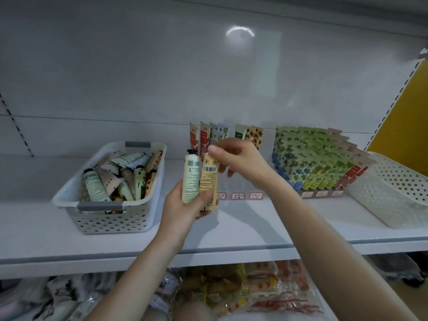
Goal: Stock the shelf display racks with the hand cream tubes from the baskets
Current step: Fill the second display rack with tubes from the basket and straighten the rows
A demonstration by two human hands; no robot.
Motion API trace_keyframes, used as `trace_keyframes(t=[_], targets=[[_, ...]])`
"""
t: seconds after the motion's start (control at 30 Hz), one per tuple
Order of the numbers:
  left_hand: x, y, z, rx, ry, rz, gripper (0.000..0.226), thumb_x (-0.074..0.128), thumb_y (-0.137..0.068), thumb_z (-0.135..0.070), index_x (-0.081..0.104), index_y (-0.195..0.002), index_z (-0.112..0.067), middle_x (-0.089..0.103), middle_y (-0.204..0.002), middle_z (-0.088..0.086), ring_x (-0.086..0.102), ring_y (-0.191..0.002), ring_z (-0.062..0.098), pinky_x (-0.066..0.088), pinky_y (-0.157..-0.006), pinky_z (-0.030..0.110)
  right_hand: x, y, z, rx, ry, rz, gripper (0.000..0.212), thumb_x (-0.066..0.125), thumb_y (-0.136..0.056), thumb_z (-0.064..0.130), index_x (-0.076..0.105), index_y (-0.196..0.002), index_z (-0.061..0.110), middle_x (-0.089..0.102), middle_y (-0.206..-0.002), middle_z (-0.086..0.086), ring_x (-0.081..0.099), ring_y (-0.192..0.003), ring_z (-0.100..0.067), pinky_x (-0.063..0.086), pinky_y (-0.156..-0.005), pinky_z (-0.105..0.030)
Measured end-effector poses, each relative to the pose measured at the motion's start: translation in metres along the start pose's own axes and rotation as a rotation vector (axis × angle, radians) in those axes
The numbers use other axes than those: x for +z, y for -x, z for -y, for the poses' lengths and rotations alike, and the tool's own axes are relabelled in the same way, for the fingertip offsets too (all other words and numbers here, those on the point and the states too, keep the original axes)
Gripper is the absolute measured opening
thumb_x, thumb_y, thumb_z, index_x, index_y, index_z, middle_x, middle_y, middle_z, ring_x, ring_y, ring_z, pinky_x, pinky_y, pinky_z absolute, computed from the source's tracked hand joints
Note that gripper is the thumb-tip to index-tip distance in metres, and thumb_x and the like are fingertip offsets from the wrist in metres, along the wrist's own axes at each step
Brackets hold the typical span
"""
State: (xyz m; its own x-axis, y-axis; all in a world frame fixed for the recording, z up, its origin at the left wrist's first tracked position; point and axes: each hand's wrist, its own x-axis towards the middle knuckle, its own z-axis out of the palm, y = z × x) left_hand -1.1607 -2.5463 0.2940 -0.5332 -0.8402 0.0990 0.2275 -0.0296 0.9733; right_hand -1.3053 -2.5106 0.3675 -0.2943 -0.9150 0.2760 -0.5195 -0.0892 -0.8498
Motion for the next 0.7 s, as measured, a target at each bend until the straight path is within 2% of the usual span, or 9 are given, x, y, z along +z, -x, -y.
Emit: trace_keyframes(t=[0.13, 0.27, 0.37, 0.47, 0.57, 0.7], targets=[[-0.003, 0.014, -0.008, -0.025, 0.035, -0.001, 0.016, 0.062, -0.086, -0.019, 0.059, -0.101, -0.02, 0.07, -0.095, 0.004, 0.07, -0.08, 0.012, 0.057, -0.068, 0.025, -0.003, 0.012, 0.003, 0.02, -0.121, -0.025, 0.012, 0.059, -0.09, 0.023, 0.066, -0.082, 0.018, 0.066, -0.072, 0.004, 0.059, -0.061, -0.007, 0.049, -0.054, -0.019], [-0.007, 0.024, -0.017, -0.064, 0.136, 0.007, 0.013, 0.058, -0.088, -0.022, 0.058, -0.1, -0.017, 0.071, -0.093, 0.004, 0.07, -0.088, 0.018, 0.058, -0.075, 0.03, -0.011, 0.024, 0.004, 0.123, -0.409, -0.078, 0.02, 0.048, -0.095, 0.012, 0.064, -0.083, 0.009, 0.067, -0.071, 0.0, 0.06, -0.064, -0.01, 0.049, -0.053, -0.019], [-0.009, 0.031, -0.023, -0.088, 0.183, 0.04, 0.012, 0.059, -0.086, -0.018, 0.057, -0.098, -0.015, 0.073, -0.088, 0.007, 0.071, -0.085, 0.023, 0.058, -0.074, 0.032, -0.012, 0.032, 0.004, 0.17, -0.548, -0.065, 0.025, 0.04, -0.098, 0.009, 0.064, -0.091, 0.006, 0.067, -0.081, -0.008, 0.061, -0.069, -0.013, 0.051, -0.055, -0.02], [-0.007, 0.039, -0.027, -0.108, 0.171, 0.112, 0.014, 0.062, -0.084, -0.008, 0.056, -0.097, -0.01, 0.072, -0.085, 0.008, 0.071, -0.078, 0.025, 0.059, -0.066, 0.029, -0.009, 0.038, 0.002, 0.172, -0.581, -0.027, 0.027, 0.036, -0.098, 0.007, 0.063, -0.097, 0.004, 0.067, -0.088, -0.011, 0.062, -0.08, -0.018, 0.052, -0.064, -0.024], [-0.005, 0.043, -0.026, -0.094, 0.106, 0.092, 0.018, 0.064, -0.082, 0.0, 0.058, -0.093, -0.012, 0.069, -0.088, 0.009, 0.069, -0.075, 0.017, 0.057, -0.062, 0.025, -0.01, 0.043, 0.001, 0.164, -0.614, -0.016, 0.029, 0.034, -0.096, 0.003, 0.063, -0.097, 0.003, 0.067, -0.089, -0.01, 0.064, -0.081, -0.017, 0.055, -0.066, -0.027], [-0.006, 0.044, -0.025, -0.058, 0.067, 0.035, 0.018, 0.066, -0.08, 0.0, 0.059, -0.091, -0.012, 0.067, -0.089, 0.009, 0.066, -0.077, 0.016, 0.056, -0.059, 0.022, -0.014, 0.049, -0.002, 0.18, -0.479, 0.012, 0.017, 0.047, -0.095, 0.013, 0.063, -0.097, 0.007, 0.067, -0.086, -0.008, 0.065, -0.079, -0.016, 0.055, -0.072, -0.027]])
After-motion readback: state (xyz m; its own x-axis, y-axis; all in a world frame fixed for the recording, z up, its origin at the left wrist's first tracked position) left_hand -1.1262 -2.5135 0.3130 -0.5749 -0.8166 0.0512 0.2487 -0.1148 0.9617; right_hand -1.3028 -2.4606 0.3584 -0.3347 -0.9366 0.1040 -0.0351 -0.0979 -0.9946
